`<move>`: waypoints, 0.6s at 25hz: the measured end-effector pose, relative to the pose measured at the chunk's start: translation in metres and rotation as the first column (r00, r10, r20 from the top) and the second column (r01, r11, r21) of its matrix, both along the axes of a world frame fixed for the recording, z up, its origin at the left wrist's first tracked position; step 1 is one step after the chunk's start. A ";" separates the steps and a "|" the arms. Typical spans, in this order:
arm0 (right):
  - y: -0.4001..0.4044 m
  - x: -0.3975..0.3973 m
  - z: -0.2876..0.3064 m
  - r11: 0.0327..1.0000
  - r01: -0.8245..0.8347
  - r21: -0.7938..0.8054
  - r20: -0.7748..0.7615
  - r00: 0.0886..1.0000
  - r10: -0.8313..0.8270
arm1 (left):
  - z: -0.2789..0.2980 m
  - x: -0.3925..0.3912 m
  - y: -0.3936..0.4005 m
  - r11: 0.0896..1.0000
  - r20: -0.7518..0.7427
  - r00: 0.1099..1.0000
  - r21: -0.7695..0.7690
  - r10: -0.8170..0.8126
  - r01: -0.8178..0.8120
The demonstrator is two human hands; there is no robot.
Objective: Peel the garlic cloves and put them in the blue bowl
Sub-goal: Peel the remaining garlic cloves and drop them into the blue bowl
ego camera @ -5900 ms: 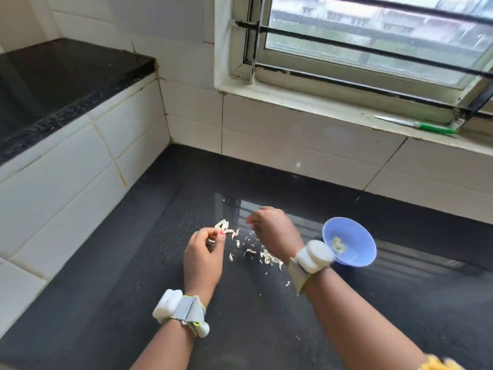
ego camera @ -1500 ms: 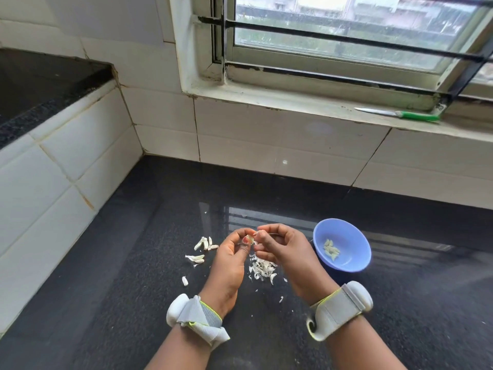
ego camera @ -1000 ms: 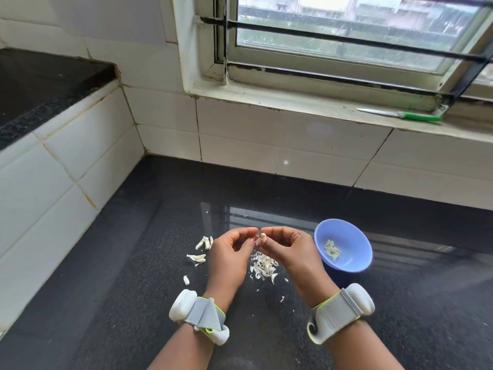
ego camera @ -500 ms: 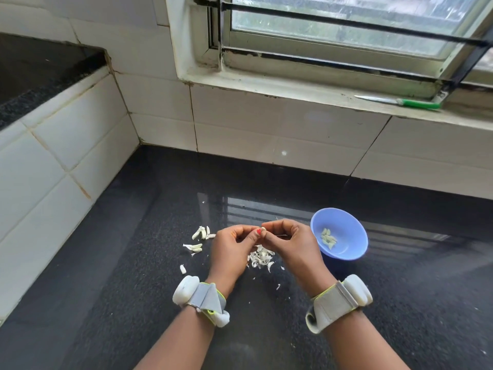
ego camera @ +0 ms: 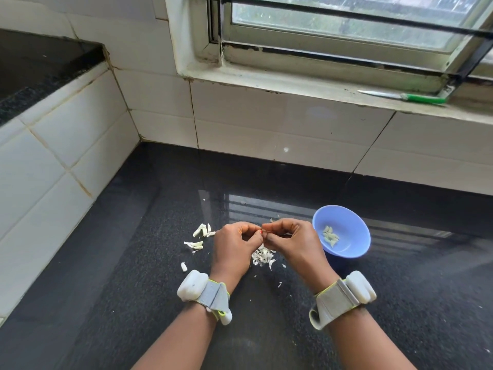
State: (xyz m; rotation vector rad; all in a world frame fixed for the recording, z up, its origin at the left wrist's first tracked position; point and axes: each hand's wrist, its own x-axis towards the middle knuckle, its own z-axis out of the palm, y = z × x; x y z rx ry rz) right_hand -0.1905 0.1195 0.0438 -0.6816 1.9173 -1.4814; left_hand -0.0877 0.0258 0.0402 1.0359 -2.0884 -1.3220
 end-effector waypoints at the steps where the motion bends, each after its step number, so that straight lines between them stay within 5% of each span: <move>1: 0.000 0.000 0.000 1.000 -0.002 -0.016 0.030 1.000 0.003 | 0.000 0.001 0.000 1.000 -0.002 1.000 0.006 0.002 -0.002; 8: 0.001 -0.001 0.002 0.989 0.014 -0.149 0.385 0.922 0.045 | 0.001 -0.001 -0.005 1.000 0.026 1.000 0.020 0.005 -0.005; 15: 0.002 -0.003 0.005 0.972 0.112 -0.205 0.489 0.872 0.003 | -0.001 0.000 -0.005 0.994 -0.003 0.999 0.107 0.034 -0.033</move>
